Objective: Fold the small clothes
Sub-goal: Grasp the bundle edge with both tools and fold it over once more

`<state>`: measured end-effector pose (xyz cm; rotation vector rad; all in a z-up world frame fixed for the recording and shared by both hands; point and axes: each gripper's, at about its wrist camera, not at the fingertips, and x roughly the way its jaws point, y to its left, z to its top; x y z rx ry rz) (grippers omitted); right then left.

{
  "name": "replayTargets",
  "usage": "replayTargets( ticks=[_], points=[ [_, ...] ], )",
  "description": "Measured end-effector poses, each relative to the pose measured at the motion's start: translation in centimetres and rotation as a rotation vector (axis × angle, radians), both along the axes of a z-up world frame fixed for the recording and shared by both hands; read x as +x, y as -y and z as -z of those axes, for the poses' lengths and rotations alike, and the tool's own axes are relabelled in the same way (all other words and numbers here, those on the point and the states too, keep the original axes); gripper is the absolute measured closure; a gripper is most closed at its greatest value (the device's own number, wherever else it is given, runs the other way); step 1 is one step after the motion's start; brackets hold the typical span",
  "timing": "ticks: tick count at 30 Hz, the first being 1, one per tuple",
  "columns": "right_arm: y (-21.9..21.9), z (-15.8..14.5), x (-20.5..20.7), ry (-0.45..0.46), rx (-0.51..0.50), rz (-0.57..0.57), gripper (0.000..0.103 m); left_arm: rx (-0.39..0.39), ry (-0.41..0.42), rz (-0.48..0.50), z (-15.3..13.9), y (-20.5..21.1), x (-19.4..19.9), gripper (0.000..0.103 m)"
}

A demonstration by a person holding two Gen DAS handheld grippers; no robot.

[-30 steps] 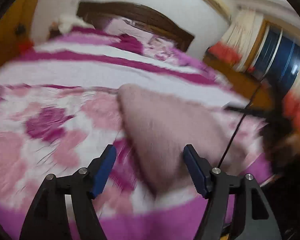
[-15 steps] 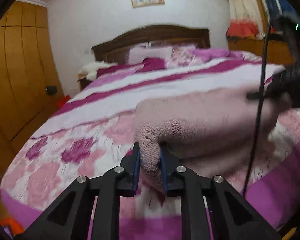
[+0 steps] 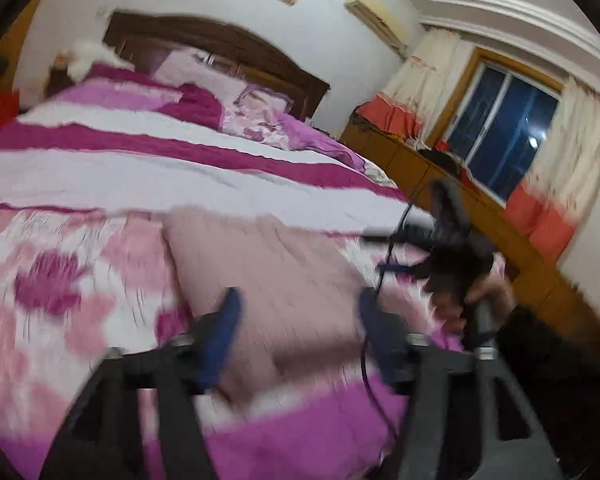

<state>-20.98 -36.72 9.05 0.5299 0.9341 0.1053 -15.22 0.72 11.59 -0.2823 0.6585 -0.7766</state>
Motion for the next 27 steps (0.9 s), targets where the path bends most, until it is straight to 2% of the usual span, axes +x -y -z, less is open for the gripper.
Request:
replayTargets(
  ticks=[2, 4, 5, 7, 8, 9, 10, 11, 13, 15, 16, 20, 23, 27],
  points=[
    [0.5, 1.5, 3.5, -0.081, -0.045, -0.042, 0.000, 0.034, -0.049, -0.030, 0.1, 0.7, 4.9, 0.054],
    [0.9, 4.0, 6.3, -0.157, -0.036, -0.066, 0.001, 0.097, -0.221, 0.003, 2.2, 2.2, 10.8, 0.054],
    [0.8, 4.9, 7.0, -0.176, 0.007, -0.085, 0.001, 0.112, -0.380, 0.040, 4.6, 3.0, 14.1, 0.054],
    [0.1, 5.6, 7.6, -0.122, 0.078, -0.136, 0.002, 0.134, -0.570, 0.062, 8.1, 4.0, 17.3, 0.054],
    [-0.3, 5.5, 7.7, -0.085, 0.122, -0.175, 0.014, 0.131, -0.615, 0.060, 9.6, 4.4, 18.1, 0.056],
    [-0.7, 5.7, 7.9, -0.063, 0.198, -0.224, 0.027, 0.119, -0.577, 0.060, 9.9, 4.7, 18.4, 0.061],
    [-1.0, 6.1, 8.2, -0.062, 0.225, -0.246, 0.057, 0.150, -0.498, 0.053, 9.3, 5.2, 18.2, 0.085],
    [-1.3, 6.4, 8.4, -0.056, 0.231, -0.272, 0.064, 0.194, -0.438, 0.056, 8.7, 6.0, 17.9, 0.099],
    [-1.6, 6.5, 8.6, -0.039, 0.187, -0.307, 0.068, 0.245, -0.371, 0.042, 7.7, 7.0, 16.9, 0.103],
    [-1.2, 5.7, 8.1, 0.001, 0.175, -0.320, 0.070, 0.305, -0.264, 0.031, 5.8, 8.1, 15.8, 0.103],
    [-0.9, 5.1, 8.0, 0.022, 0.171, -0.317, 0.071, 0.311, -0.220, 0.022, 4.9, 8.4, 15.5, 0.103],
    [-0.2, 3.1, 7.6, 0.090, 0.159, -0.302, 0.072, 0.292, -0.156, 0.006, 3.6, 8.6, 16.9, 0.103],
    [0.0, 1.9, 8.1, 0.130, 0.041, -0.307, 0.072, 0.316, -0.099, 0.003, 3.4, 9.1, 18.5, 0.103],
    [0.9, 0.7, 9.9, 0.130, -0.050, -0.343, 0.072, 0.374, -0.029, -0.013, 3.5, 10.0, 19.4, 0.103]
  ],
)
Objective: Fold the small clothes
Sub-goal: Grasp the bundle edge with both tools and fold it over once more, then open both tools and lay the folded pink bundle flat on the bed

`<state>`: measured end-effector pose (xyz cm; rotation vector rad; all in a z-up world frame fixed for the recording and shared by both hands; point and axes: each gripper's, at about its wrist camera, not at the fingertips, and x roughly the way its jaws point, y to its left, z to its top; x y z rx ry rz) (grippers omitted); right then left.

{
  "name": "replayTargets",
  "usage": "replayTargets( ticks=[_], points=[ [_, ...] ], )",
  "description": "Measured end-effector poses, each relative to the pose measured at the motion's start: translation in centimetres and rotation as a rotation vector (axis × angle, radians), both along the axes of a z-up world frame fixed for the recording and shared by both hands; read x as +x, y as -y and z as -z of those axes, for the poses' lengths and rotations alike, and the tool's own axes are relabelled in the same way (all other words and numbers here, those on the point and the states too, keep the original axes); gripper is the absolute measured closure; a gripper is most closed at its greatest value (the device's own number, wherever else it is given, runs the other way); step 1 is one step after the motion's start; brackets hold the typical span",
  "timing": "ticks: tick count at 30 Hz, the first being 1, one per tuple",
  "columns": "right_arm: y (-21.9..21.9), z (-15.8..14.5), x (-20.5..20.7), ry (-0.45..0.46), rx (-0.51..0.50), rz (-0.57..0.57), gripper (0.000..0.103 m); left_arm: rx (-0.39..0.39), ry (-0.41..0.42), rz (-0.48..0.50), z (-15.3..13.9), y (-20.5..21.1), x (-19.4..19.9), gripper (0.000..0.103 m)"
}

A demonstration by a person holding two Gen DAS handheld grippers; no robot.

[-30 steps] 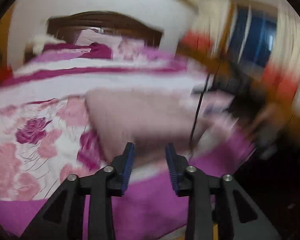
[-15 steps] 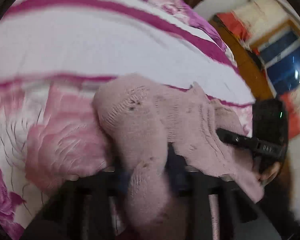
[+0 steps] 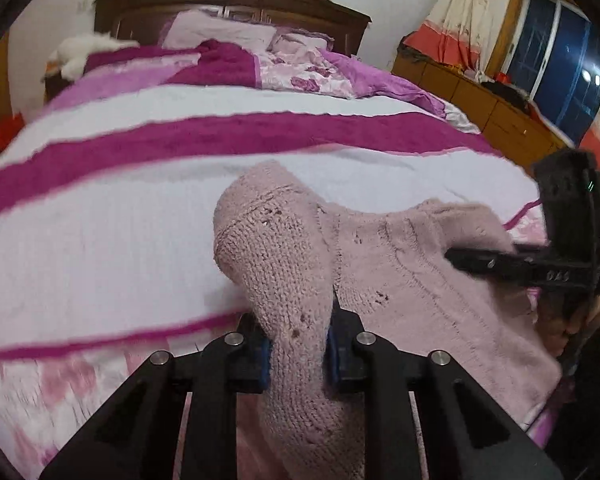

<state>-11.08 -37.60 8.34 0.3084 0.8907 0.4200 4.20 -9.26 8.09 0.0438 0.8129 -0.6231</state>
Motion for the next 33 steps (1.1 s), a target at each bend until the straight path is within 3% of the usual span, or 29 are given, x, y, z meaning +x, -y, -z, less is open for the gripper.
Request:
replayTargets(
  ticks=[2, 7, 16, 23, 25, 27, 28, 29, 31, 33],
  points=[
    [0.1, -0.6, 0.7, 0.014, -0.031, -0.005, 0.072, 0.025, 0.022, 0.013, -0.2, 1.0, 1.1, 0.103],
    [1.1, -2.0, 3.9, 0.024, -0.099, -0.008, 0.072, -0.007, -0.002, 0.027, -0.8, 1.5, 5.2, 0.103],
    [0.4, -1.7, 14.3, 0.006, -0.165, 0.020, 0.072, 0.073, 0.014, 0.012, -0.2, 3.6, 13.4, 0.103],
    [1.9, -0.4, 16.8, 0.019, -0.115, 0.043, 0.072, 0.046, -0.004, -0.001, 0.6, 4.0, 16.5, 0.103],
    [2.4, 0.2, 17.4, 0.038, -0.099, 0.051, 0.071, 0.112, 0.000, -0.017, 2.3, 4.9, 17.2, 0.100],
    [2.1, 1.6, 18.1, 0.033, -0.207, 0.092, 0.067, 0.129, 0.008, -0.037, 3.6, 4.9, 17.4, 0.095],
    [1.9, 2.2, 18.6, 0.024, -0.262, 0.101, 0.054, 0.141, 0.024, -0.065, 3.7, 4.7, 17.3, 0.087],
    [1.9, 2.4, 18.8, 0.029, -0.307, 0.118, 0.034, 0.163, 0.042, -0.107, 3.4, 4.5, 16.9, 0.080],
    [2.2, 2.2, 18.7, 0.023, -0.368, 0.195, 0.014, 0.202, 0.050, -0.150, 2.4, 4.4, 16.1, 0.079],
    [1.9, 1.1, 18.2, -0.015, -0.406, 0.227, 0.014, 0.236, 0.060, -0.154, 1.0, 4.3, 14.8, 0.079]
  ],
)
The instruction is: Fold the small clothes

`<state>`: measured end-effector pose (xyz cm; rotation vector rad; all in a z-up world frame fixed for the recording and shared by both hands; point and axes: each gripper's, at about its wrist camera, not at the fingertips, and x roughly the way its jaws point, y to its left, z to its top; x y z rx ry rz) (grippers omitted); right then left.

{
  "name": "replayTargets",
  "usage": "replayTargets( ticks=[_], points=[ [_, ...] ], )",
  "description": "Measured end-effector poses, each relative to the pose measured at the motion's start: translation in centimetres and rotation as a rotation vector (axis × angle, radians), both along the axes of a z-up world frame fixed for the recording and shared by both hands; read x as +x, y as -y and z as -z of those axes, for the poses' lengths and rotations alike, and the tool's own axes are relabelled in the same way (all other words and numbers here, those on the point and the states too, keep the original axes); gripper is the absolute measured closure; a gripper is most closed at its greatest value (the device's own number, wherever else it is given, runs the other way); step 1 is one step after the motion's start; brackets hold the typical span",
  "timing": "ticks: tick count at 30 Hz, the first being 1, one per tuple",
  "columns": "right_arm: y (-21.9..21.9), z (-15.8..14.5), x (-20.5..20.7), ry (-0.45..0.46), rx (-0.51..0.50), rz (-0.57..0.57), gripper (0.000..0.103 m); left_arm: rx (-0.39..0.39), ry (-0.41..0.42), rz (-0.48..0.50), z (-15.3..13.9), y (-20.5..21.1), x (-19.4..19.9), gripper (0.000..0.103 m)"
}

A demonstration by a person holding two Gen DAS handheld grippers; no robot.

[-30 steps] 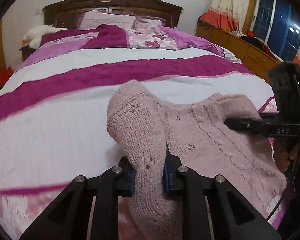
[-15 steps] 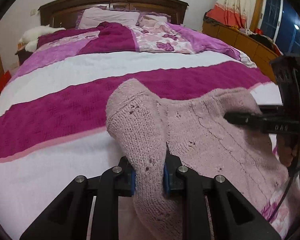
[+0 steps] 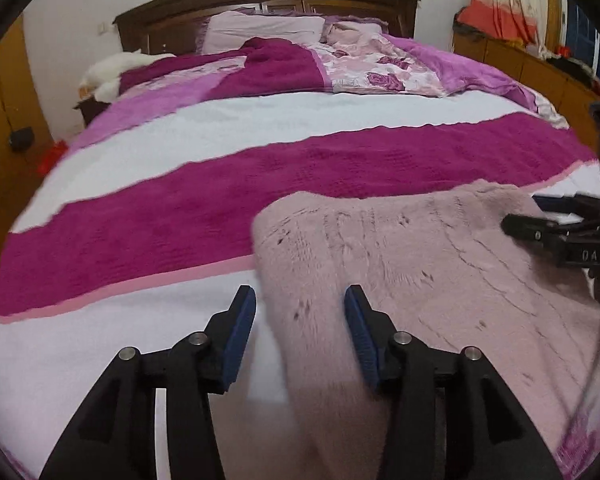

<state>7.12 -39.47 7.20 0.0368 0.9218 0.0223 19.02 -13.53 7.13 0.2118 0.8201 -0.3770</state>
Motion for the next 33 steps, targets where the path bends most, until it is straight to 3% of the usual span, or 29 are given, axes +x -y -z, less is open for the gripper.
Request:
replayTargets(
  ticks=[3, 5, 13, 22, 25, 33],
  points=[
    [-1.2, -3.1, -2.1, 0.009, -0.109, 0.040, 0.014, -0.006, 0.013, -0.009, -3.2, -0.5, -2.4, 0.079],
    [-1.9, -5.2, -3.8, 0.014, -0.130, 0.030, 0.014, -0.005, 0.024, -0.008, -5.5, -0.6, -4.5, 0.079],
    [-4.5, -11.6, -12.1, -0.082, -0.039, 0.026, 0.014, -0.017, 0.033, -0.014, -11.5, -0.5, -12.8, 0.079],
    [-6.3, -18.7, -20.2, -0.034, -0.021, 0.044, 0.014, -0.025, 0.054, -0.034, -17.8, -2.2, -20.0, 0.079],
    [-6.7, -20.3, -22.0, -0.034, -0.020, 0.046, 0.014, -0.054, 0.044, -0.051, -19.7, -3.4, -21.7, 0.079],
    [-8.2, -23.0, -26.6, -0.020, -0.014, 0.035, 0.014, -0.008, 0.052, -0.073, -22.5, -5.1, -26.6, 0.079]
  ],
)
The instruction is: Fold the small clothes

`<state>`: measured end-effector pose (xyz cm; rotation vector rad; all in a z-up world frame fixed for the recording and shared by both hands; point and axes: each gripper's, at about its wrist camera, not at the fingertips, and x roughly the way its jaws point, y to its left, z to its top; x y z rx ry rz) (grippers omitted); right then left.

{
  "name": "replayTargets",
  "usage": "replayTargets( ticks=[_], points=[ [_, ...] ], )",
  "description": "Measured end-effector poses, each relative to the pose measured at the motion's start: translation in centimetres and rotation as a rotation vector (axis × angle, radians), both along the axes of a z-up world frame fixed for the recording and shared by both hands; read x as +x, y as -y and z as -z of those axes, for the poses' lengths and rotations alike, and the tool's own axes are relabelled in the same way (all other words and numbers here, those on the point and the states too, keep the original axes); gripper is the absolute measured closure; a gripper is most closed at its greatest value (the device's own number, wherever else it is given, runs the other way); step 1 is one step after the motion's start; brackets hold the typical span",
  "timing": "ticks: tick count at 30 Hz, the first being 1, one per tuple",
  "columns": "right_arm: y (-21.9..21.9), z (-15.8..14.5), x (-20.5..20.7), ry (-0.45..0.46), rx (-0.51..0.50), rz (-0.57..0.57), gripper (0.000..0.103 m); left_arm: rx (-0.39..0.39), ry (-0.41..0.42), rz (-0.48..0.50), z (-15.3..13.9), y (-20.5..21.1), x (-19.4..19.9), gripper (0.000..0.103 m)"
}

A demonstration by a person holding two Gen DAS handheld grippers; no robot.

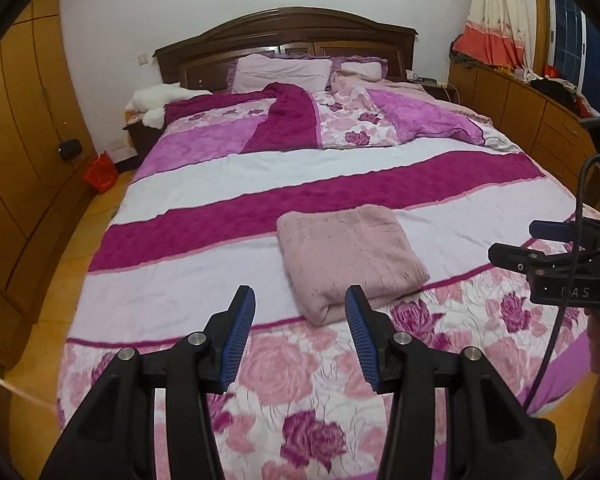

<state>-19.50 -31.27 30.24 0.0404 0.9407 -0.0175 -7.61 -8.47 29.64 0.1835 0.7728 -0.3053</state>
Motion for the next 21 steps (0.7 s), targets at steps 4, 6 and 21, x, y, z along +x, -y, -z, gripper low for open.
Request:
replayTargets(
  ticks=[4, 6, 21],
  points=[
    [-0.9, -0.9, -2.1, 0.009, 0.016, -0.026, 0.014, 0.016, -0.009, -0.017, -0.4, -0.7, -2.1, 0.079],
    [-1.4, -1.3, -3.1, 0.017, -0.005, -0.035, 0.014, 0.023, -0.006, -0.030, -0.4, -1.2, -3.1, 0.079],
    [-4.6, 1.7, -8.4, 0.029, -0.117, -0.061, 0.014, 0.021, -0.029, -0.043, 2.8, -2.8, -7.4, 0.079]
  ],
)
